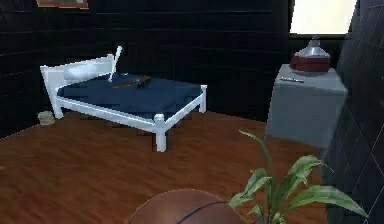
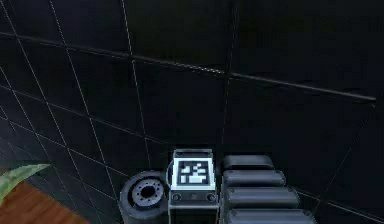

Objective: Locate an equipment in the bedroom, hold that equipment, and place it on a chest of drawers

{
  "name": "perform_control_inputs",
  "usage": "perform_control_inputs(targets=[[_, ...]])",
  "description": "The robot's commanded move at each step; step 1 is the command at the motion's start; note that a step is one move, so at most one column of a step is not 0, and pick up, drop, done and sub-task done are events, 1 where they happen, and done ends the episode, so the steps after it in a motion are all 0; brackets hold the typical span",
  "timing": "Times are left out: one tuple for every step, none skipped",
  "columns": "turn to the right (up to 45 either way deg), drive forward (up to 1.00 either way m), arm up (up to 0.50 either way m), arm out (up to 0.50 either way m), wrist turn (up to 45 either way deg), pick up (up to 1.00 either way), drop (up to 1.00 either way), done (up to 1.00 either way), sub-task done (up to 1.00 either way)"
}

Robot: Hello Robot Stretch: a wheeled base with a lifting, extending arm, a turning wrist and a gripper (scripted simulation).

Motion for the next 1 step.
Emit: perform_control_inputs(targets=[[45.0, 0.0, 0.0, 0.0, 0.0, 0.0, 0.0, 0.0, 0.0]])
